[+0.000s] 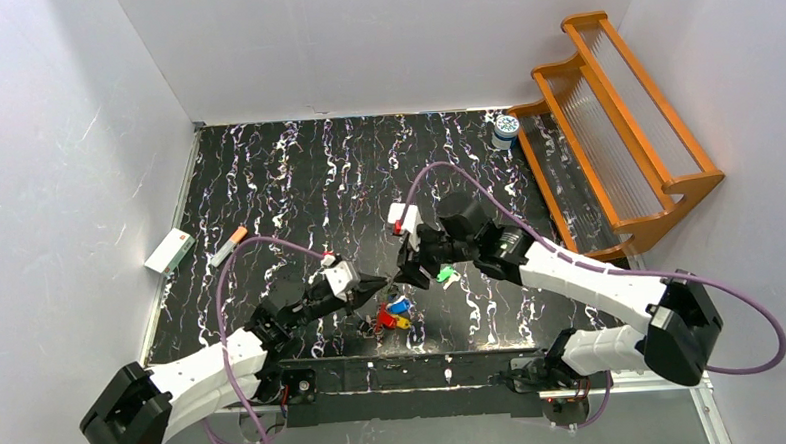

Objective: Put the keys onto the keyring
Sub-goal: Adjust the key on the keyring.

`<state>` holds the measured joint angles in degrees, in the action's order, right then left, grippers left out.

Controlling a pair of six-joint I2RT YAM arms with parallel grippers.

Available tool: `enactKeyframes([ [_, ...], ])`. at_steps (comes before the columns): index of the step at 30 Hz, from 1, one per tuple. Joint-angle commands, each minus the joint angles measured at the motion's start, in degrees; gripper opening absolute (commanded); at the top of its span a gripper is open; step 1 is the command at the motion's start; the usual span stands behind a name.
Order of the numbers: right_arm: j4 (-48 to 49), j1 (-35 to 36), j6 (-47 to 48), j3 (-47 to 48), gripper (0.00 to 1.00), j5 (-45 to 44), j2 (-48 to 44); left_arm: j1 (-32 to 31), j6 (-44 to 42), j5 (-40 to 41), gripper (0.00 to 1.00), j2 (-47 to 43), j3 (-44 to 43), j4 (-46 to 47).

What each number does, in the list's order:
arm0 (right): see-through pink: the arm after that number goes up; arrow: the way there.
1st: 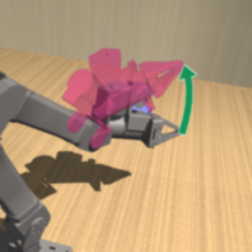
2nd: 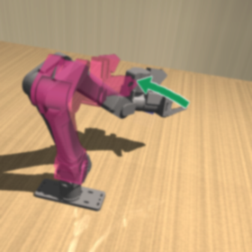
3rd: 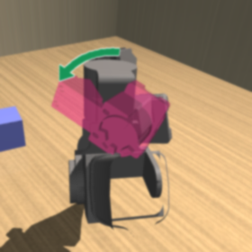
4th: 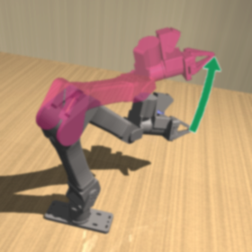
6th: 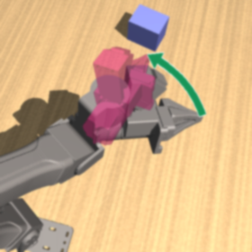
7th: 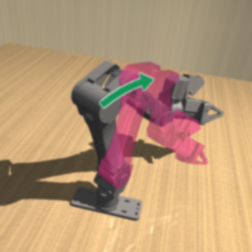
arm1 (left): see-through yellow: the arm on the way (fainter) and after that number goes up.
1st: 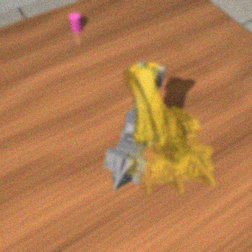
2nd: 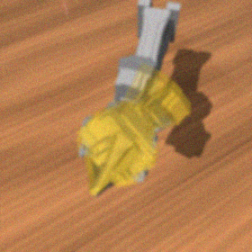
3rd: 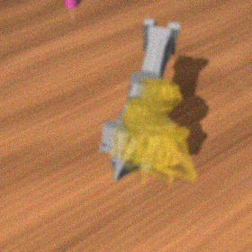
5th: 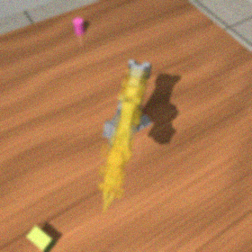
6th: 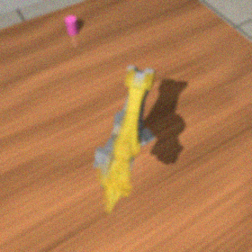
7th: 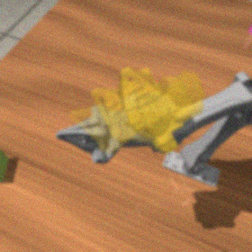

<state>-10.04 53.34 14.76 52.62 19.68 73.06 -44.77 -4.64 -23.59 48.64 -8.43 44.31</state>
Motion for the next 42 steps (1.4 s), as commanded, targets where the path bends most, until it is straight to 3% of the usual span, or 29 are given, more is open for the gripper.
enactKeyframes([
  [1,12.0,-1.6,-7.9,-2.5,0.68,3.0,-4.1,-0.2,5.1,4.4,0.00,-3.6,3.5,9.7],
  [9,18.8,-2.4,-17.1,-5.2,0.54,10.3,-5.4,-0.2,8.1,5.6,0.00,-6.1,7.4,19.8],
  [18,16.2,-2.4,-21.6,-3.0,0.53,10.9,-2.2,-0.2,8.9,5.1,0.00,-5.2,8.1,23.8],
  [32,10.4,-2.4,-21.2,-1.8,0.22,13.1,-2.4,-0.2,8.3,5.5,0.00,-4.9,8.1,23.9],
  [38,11.2,-2.4,-21.5,-2.7,0.02,13.4,-2.2,-0.2,7.9,5.3,0.00,-4.3,7.8,23.9],
  [42,10.1,-2.4,-19.6,-3.1,0.01,12.2,-1.8,-0.2,8.0,5.2,0.00,-4.7,7.8,23.9],
])
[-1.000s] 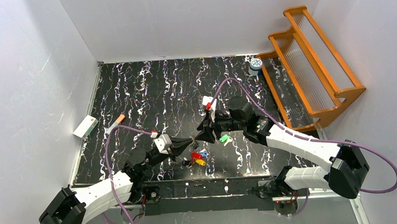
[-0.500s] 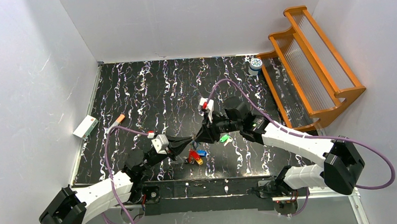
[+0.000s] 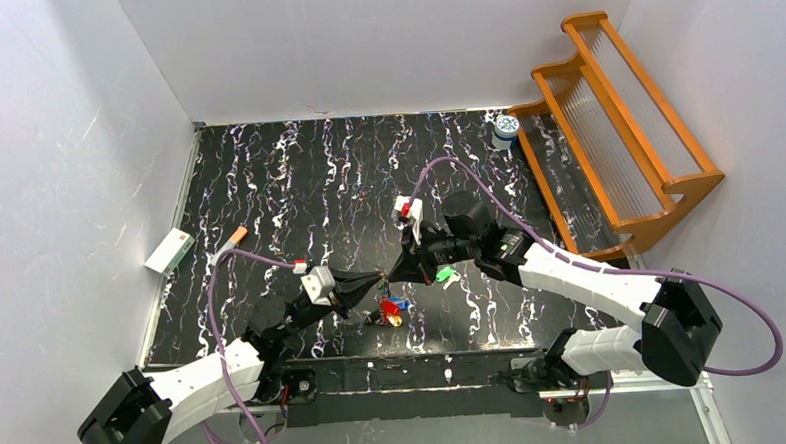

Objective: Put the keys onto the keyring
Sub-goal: Adjust the key on the keyring.

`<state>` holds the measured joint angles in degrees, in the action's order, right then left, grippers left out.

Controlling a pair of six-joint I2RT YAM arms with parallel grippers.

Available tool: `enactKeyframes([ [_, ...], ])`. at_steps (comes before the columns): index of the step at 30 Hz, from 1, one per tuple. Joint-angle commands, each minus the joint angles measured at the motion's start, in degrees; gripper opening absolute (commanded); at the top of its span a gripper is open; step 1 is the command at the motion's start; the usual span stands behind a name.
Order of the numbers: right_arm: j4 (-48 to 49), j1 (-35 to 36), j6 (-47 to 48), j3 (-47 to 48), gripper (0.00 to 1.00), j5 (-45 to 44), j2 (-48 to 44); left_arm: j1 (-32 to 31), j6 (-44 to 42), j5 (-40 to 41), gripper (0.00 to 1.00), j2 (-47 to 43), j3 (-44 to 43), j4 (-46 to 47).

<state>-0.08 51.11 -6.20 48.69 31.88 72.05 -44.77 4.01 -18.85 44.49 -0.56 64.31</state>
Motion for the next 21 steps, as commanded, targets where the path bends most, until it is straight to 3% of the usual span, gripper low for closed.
enactKeyframes([
  [1,0.2,-0.1,1.9,0.7,0.01,-0.3,-0.7,-0.2,-0.7,0.5,0.00,-0.6,0.0,3.9],
  [13,0.8,-0.1,4.0,0.7,0.01,-0.2,4.0,-0.2,-0.8,0.2,0.00,-1.2,-0.2,3.9],
  [17,1.3,-0.1,4.7,0.4,0.15,-0.2,4.0,-0.2,-0.8,0.3,0.00,-1.3,-0.1,3.9],
  [21,1.1,-0.1,5.6,0.3,0.34,-0.7,3.4,-0.2,-0.8,0.4,0.00,-1.3,0.2,3.9],
])
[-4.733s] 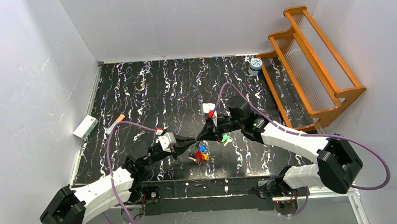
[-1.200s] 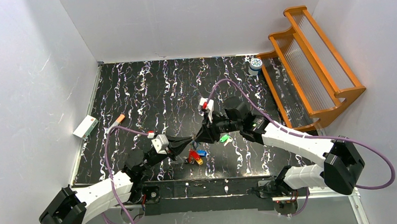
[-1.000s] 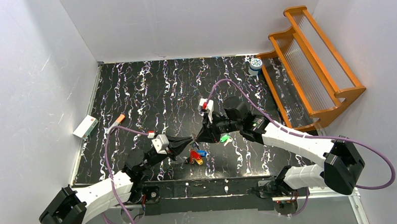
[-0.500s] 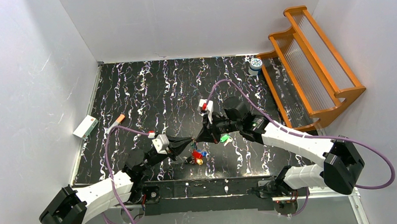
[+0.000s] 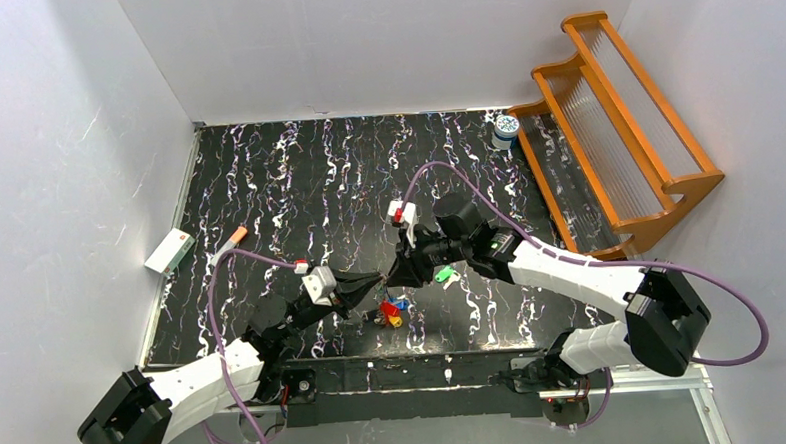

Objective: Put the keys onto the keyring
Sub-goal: Adjust the key on the keyring.

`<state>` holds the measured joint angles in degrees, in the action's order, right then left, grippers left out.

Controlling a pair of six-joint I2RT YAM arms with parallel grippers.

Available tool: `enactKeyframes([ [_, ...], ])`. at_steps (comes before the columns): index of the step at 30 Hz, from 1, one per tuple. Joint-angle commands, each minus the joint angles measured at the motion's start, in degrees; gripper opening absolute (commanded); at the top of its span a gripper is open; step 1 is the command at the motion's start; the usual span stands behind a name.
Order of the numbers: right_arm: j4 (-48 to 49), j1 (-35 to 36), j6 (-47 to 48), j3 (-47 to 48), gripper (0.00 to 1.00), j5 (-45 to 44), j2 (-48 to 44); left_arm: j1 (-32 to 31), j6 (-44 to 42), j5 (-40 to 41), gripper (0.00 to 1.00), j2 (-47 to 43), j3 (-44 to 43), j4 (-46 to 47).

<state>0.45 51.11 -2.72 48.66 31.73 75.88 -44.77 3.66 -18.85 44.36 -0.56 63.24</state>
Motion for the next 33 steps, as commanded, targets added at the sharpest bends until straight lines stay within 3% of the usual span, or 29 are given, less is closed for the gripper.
enactKeyframes([
  [1,0.6,-0.1,2.5,0.1,0.39,-0.8,-0.9,-0.2,-0.6,0.4,0.00,-1.1,0.2,5.0],
  [6,3.1,-0.1,5.3,-2.0,0.48,-1.0,-4.4,-0.2,-0.6,0.2,0.00,-1.2,0.2,5.0],
  [10,6.4,-0.2,7.6,-3.8,0.47,1.6,-6.7,-0.2,-0.7,0.2,0.00,-1.1,0.2,5.0],
  [15,10.9,-0.2,8.1,-5.5,0.38,3.7,-8.0,-0.2,-0.5,0.0,0.00,-1.1,0.0,5.0],
  [24,14.7,-0.1,7.2,-4.9,0.33,6.1,-5.6,-0.2,-0.1,-0.4,0.00,-1.3,-0.1,5.0],
  [32,15.7,-0.1,6.6,-4.5,0.14,7.1,-3.5,-0.2,0.0,-0.4,0.00,-1.5,-0.1,5.0],
  [33,15.6,-0.1,6.7,-4.5,0.08,7.1,-3.4,-0.2,0.0,-0.4,0.00,-1.5,-0.2,5.0],
])
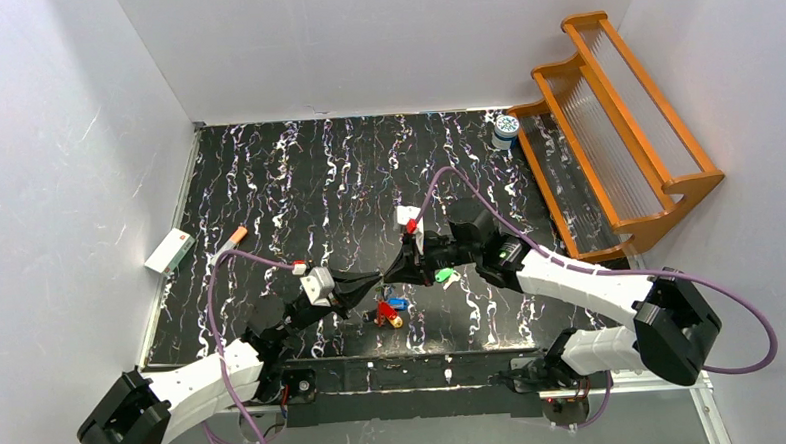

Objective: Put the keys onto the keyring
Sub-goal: Adjust the key on the keyring.

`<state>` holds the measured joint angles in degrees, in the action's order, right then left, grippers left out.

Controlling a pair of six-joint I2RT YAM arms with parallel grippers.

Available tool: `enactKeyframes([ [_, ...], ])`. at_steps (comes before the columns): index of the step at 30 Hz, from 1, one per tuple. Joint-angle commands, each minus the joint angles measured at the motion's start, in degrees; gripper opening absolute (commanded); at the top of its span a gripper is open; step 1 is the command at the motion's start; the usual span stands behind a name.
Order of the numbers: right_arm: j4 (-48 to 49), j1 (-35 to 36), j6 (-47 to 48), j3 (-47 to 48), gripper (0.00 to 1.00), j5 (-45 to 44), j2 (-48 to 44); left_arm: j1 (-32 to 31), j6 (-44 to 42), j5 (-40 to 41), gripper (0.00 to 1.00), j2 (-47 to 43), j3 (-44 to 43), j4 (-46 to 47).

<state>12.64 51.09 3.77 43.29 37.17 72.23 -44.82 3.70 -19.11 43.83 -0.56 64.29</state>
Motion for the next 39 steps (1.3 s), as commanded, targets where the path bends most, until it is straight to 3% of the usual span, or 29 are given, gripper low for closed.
enactKeyframes([
  [1,3.4,-0.1,0.3,0.8,0.02,1.5,0.2,-0.2,0.0,-0.1,0.00,-1.0,-0.2,3.9],
  [6,2.2,-0.1,1.7,0.8,0.01,0.5,-0.9,-0.1,-0.4,0.4,0.00,-0.9,-0.1,3.9],
  [9,-1.5,-0.2,4.2,1.5,0.01,-1.5,-1.9,-0.2,-1.1,1.0,0.25,-1.1,-0.3,3.0],
  [14,-15.4,0.0,11.3,6.5,0.01,-5.6,-0.9,-0.2,-5.6,2.5,0.38,-4.1,-3.2,-7.4],
  [24,-38.7,0.2,19.3,20.0,0.01,-7.4,7.9,-0.2,-16.2,1.3,0.40,-3.8,-14.0,-37.1],
  [29,-43.9,1.0,21.2,23.4,0.01,-9.9,11.2,-0.2,-16.7,-3.8,0.36,-0.8,-15.6,-37.3],
  [39,-41.5,2.4,21.4,23.4,0.01,-8.1,10.9,-0.2,-16.8,-9.7,0.27,5.0,-17.0,-35.0],
])
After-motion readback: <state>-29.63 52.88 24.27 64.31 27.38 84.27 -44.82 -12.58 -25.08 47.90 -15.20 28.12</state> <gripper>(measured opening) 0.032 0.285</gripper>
